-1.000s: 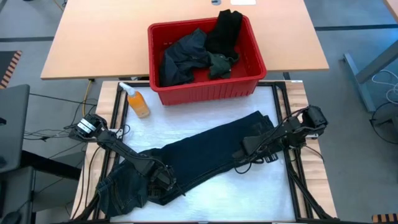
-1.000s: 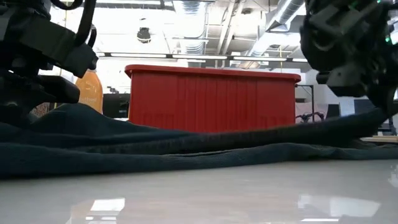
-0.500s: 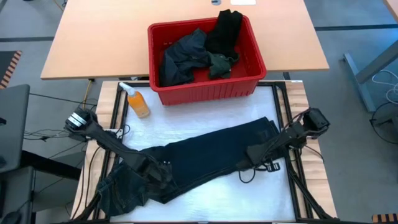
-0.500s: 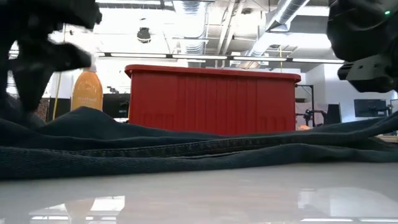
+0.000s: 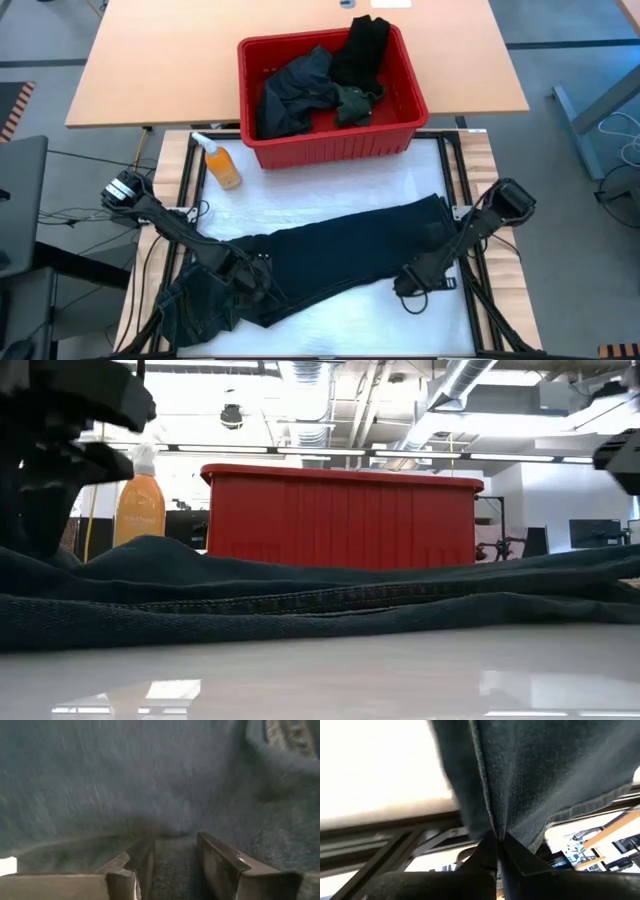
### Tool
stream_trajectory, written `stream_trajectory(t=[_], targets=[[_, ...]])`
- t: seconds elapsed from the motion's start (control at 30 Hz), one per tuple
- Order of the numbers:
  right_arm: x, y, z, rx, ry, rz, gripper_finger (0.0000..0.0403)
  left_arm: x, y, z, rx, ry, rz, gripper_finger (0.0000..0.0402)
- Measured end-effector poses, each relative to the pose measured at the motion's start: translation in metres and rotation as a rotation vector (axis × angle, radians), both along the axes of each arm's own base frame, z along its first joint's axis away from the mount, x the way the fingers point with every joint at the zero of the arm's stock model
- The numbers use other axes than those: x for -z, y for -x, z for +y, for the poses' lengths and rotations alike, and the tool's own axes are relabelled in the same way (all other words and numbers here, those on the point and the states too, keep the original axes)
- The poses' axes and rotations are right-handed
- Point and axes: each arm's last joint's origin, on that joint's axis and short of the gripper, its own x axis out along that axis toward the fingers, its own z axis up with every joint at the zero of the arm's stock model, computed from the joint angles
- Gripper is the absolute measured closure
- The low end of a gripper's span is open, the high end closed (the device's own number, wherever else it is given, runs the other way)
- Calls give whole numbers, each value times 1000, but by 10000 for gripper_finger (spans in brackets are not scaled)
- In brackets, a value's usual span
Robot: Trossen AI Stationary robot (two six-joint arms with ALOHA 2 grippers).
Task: Fold Laundry from Bin
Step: Fold the dark blue jeans
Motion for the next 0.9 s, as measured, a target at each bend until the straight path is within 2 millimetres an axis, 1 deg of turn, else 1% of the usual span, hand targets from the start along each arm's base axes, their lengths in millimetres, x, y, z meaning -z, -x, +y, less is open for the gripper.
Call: stream_trajectory(t=[0.07, 0.17, 0.27, 0.37, 0.47, 0.53, 0.63, 0.73, 0.83, 0.9], targets=[[4, 8, 5, 14, -10, 34, 380, 1, 0, 0, -13, 11, 0, 267], [14, 23, 6, 27, 26, 92, 380, 1, -1, -3, -7, 47, -5, 267], [23, 36, 2, 15, 92, 114, 380, 0, -2, -7, 21, 77, -28, 267], [31, 41, -5, 16, 137, 120, 380, 1, -5, -10, 34, 114, -43, 267], [36, 41, -5, -11, 99, 108, 377, 8, -5, -17, 48, 151, -6, 267], [38, 39, -3, -34, 58, 93, 372, 15, -4, -24, 62, 176, 38, 267], [38, 39, -3, -45, 51, 92, 371, 29, -3, -33, 73, 192, 98, 267], [36, 37, -3, -10, 69, 79, 366, 38, -4, -36, 73, 181, 131, 267], [31, 32, -2, 62, 81, 71, 352, 39, -5, -35, 52, 175, 133, 267], [23, 29, 0, 116, 79, 92, 337, 37, -4, -33, 44, 176, 136, 267]])
